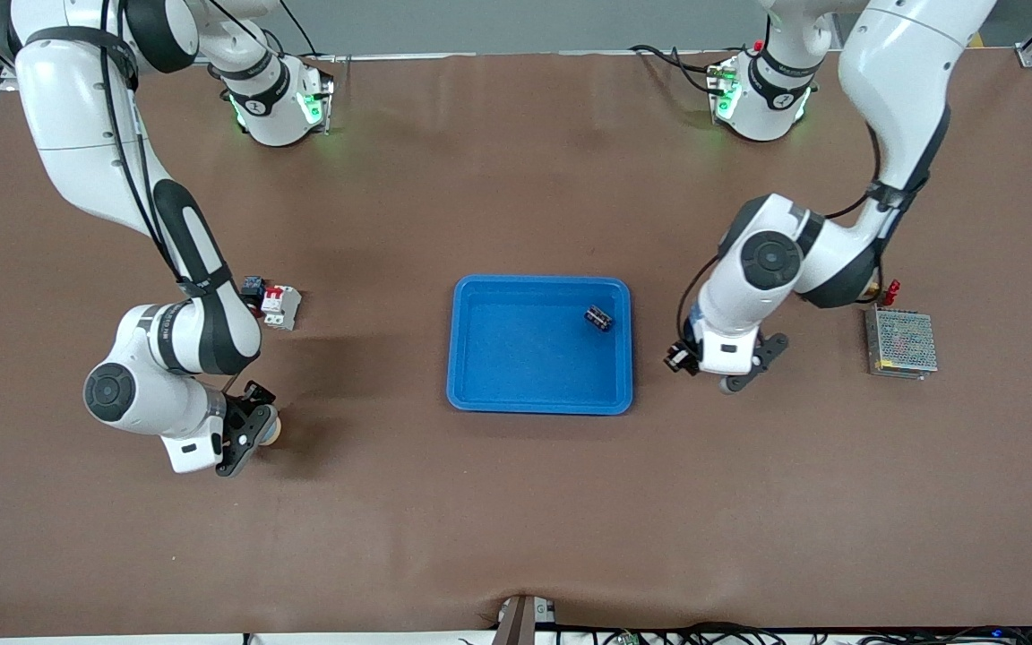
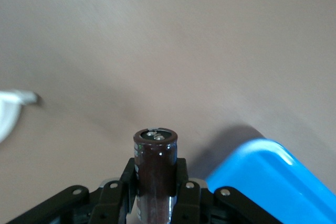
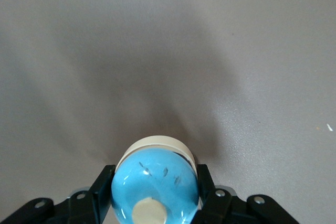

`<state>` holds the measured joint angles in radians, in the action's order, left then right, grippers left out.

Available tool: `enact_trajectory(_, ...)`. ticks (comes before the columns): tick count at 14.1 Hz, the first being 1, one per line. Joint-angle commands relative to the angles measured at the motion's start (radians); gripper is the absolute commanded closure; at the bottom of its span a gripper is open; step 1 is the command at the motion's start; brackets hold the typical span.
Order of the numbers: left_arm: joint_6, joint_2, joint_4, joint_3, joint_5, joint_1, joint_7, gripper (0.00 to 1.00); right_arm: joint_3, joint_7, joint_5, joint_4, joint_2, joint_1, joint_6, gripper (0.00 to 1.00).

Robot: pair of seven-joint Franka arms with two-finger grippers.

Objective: Place electrolytic capacitor and blue bell in tray
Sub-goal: 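Grasp the second capacitor with the left gripper and carry it to the tray, then release the capacitor in the tray while the right gripper carries the bell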

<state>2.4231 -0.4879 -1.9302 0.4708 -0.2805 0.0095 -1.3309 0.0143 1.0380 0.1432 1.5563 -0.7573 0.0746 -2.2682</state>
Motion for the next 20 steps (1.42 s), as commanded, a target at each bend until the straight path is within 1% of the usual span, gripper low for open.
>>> enact_trajectory(1, -0.022, -0.081, 0.114, -0.003, -0.016, -0.080, -0.128, 1.00, -0.004, -0.068, 0.019, -0.010, 0.029, 0.007, 0.048, 0.50)
enact_trajectory(3, -0.022, -0.122, 0.161, -0.006, -0.019, -0.121, -0.171, 1.00, -0.004, -0.126, 0.021, -0.013, 0.033, 0.019, 0.074, 0.50)
enact_trajectory(5, -0.022, -0.171, 0.204, -0.008, -0.022, -0.151, -0.177, 1.00, -0.005, -0.198, 0.021, -0.012, 0.061, 0.031, 0.090, 0.50)
enact_trajectory(7, -0.022, -0.219, 0.253, -0.009, -0.020, -0.186, -0.179, 1.00, -0.004, -0.313, 0.019, -0.012, 0.078, 0.069, 0.146, 0.50)
enact_trajectory(10, -0.022, -0.228, 0.258, -0.046, -0.019, -0.227, -0.179, 1.00, -0.004, -0.505, 0.019, -0.001, 0.119, 0.135, 0.171, 0.50)
enact_trajectory(13, -0.022, -0.265, 0.260, -0.053, -0.023, -0.243, -0.177, 1.00, -0.004, -0.703, 0.019, 0.001, 0.138, 0.209, 0.193, 0.53)
enact_trajectory(16, -0.021, -0.265, 0.258, -0.061, -0.023, -0.252, -0.177, 1.00, -0.004, -0.892, 0.019, -0.002, 0.139, 0.286, 0.185, 0.53)
enact_trajectory(17, -0.022, -0.264, 0.258, -0.075, -0.023, -0.252, -0.177, 0.96, -0.004, -0.958, 0.019, -0.004, 0.141, 0.315, 0.182, 0.56)
enact_trajectory(18, -0.021, -0.262, 0.258, -0.078, -0.022, -0.252, -0.177, 0.74, -0.002, -1.025, 0.019, -0.004, 0.150, 0.348, 0.176, 0.56)
enact_trajectory(19, -0.022, -0.262, 0.258, -0.080, -0.022, -0.252, -0.177, 0.54, -0.002, -1.085, 0.018, -0.005, 0.150, 0.381, 0.171, 0.56)
enact_trajectory(20, -0.021, -0.262, 0.260, -0.080, -0.022, -0.252, -0.177, 0.31, -0.002, -1.145, 0.019, -0.005, 0.150, 0.405, 0.153, 0.56)
